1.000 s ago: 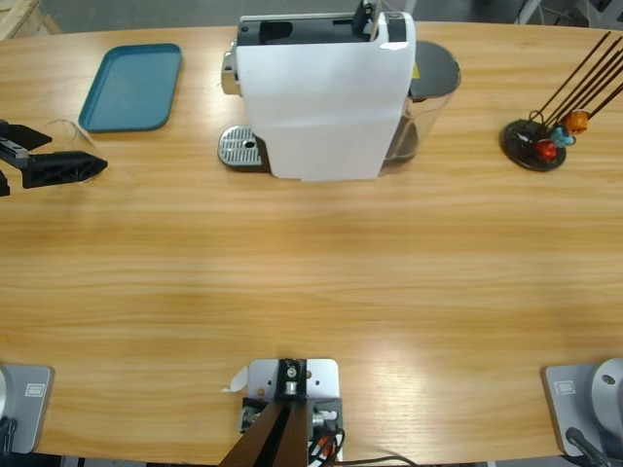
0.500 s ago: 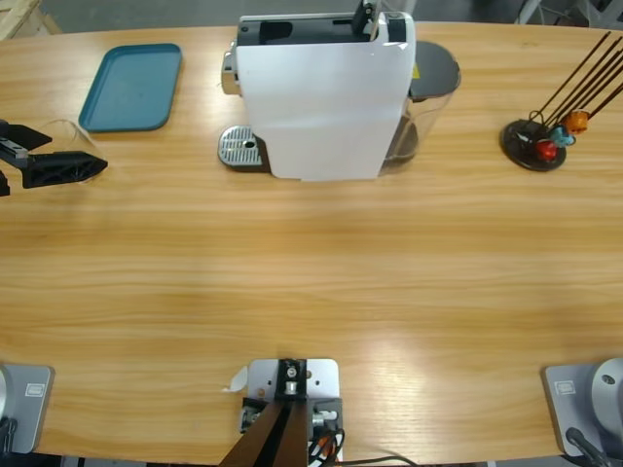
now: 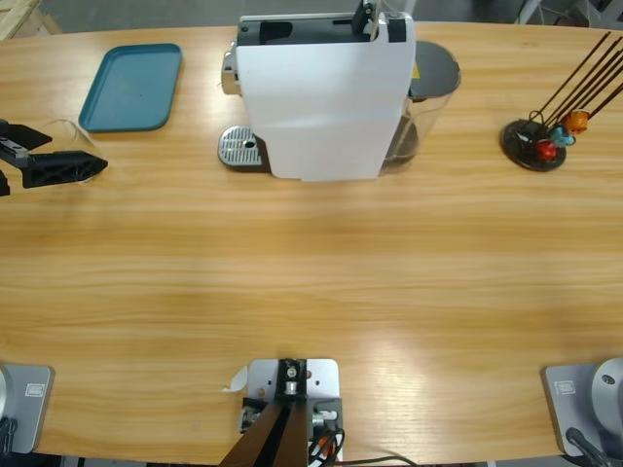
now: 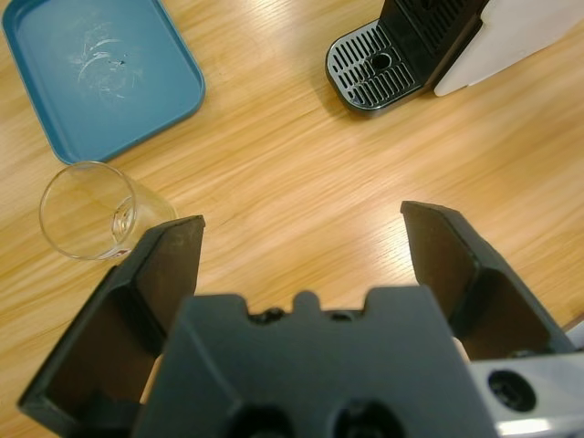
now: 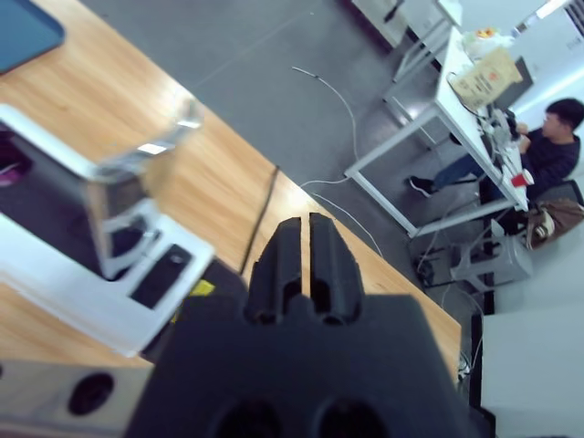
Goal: Pour coffee
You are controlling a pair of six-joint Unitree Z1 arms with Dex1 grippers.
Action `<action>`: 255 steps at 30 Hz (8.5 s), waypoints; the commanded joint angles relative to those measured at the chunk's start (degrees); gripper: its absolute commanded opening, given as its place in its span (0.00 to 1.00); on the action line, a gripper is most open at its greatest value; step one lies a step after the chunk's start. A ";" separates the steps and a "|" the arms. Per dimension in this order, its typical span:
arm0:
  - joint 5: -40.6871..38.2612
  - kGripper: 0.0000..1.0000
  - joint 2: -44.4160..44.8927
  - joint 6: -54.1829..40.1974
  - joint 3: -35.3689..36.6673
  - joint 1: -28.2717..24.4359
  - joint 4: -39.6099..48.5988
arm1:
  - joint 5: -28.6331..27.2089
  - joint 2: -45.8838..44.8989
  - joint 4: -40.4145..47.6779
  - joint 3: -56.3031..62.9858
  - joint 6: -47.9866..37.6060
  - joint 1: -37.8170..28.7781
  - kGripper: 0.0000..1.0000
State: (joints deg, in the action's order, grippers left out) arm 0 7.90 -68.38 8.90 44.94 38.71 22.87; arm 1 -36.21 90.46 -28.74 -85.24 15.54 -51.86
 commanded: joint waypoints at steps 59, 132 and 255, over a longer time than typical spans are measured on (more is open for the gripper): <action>0.27 0.94 -2.37 0.15 -1.52 0.64 -0.64 | 0.17 28.49 -3.87 -13.72 -8.24 -13.34 0.00; -0.24 0.89 -2.20 0.33 -1.52 0.66 0.35 | 5.92 37.54 1.37 -5.46 -18.49 -13.53 0.00; 18.38 0.26 -27.42 15.23 -16.08 -13.93 -35.53 | 32.11 -18.66 -0.53 40.86 -28.19 -1.58 0.93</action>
State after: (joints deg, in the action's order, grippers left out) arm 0 27.76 -94.39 23.82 31.00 24.76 -12.05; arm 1 -5.31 71.47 -29.80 -46.21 -13.46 -54.59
